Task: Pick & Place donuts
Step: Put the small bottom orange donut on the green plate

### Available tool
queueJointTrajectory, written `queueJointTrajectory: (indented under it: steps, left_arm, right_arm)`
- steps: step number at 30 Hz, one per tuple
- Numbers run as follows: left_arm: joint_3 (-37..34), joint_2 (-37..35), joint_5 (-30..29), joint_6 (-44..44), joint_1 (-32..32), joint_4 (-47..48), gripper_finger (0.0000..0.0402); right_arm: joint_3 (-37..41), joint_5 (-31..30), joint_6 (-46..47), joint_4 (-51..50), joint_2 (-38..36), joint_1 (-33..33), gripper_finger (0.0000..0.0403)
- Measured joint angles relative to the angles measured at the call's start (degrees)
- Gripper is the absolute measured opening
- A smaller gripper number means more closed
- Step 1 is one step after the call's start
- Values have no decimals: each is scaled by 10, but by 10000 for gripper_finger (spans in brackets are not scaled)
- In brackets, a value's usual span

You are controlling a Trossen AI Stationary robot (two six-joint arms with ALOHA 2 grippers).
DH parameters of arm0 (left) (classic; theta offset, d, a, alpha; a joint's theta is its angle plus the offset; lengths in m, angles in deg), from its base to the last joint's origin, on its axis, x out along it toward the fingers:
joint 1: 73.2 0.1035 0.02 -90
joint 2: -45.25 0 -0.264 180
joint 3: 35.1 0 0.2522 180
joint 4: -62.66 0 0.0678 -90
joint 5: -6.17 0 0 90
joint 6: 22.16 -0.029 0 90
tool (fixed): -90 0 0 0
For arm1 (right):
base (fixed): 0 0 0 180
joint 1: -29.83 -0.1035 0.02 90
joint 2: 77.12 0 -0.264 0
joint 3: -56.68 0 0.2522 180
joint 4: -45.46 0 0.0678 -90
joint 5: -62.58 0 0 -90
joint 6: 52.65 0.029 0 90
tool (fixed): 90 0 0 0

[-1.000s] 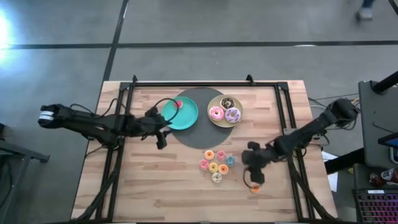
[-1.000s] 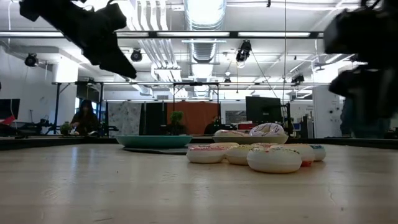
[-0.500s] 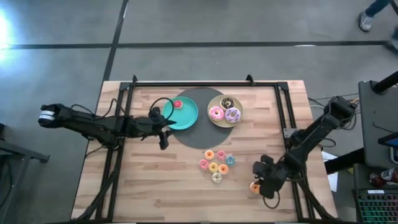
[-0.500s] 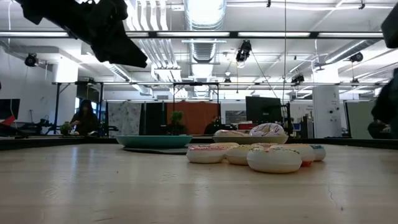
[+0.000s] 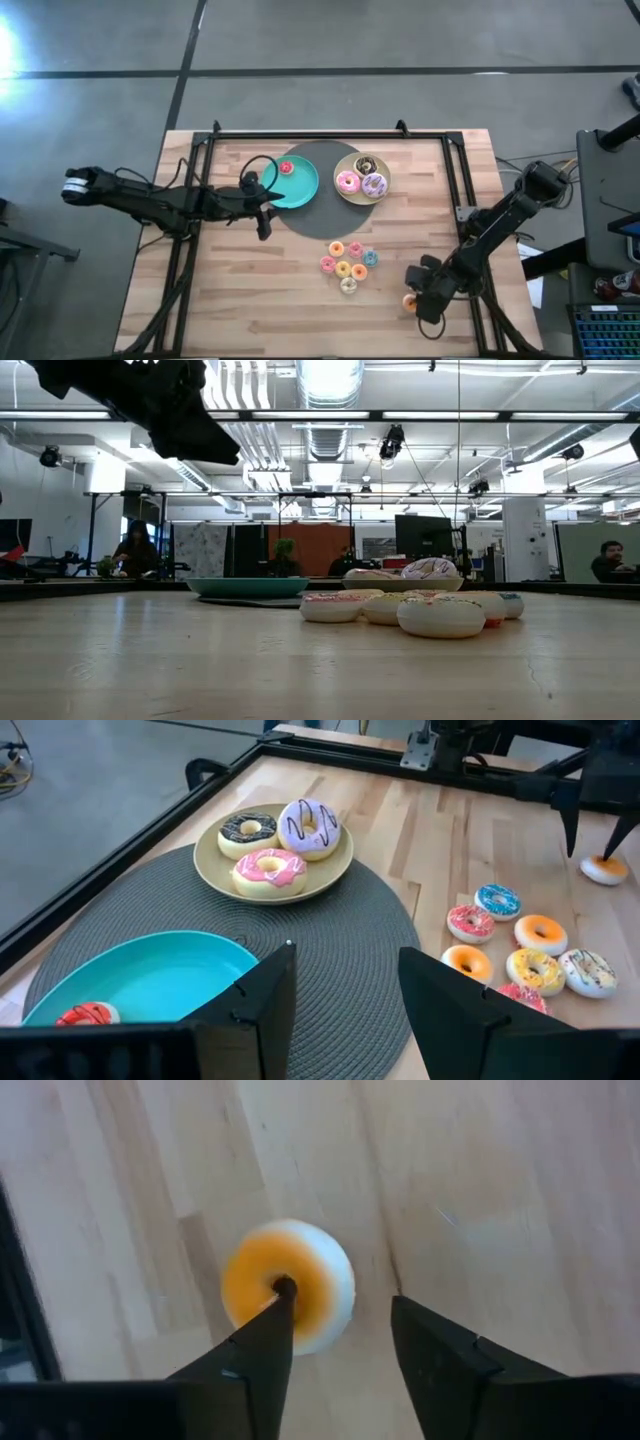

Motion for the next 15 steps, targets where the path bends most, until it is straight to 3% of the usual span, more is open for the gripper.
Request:
queueJointTrajectory:
  steps: [6, 15]
  left_arm:
    - [0, 0, 0, -1, 0, -1, 152]
    - [0, 0, 0, -2, 0, 0, 151]
  right_arm:
    - [0, 0, 0, 8, -4, 0, 201]
    - [-1, 15, -8, 44, 38, 0, 203]
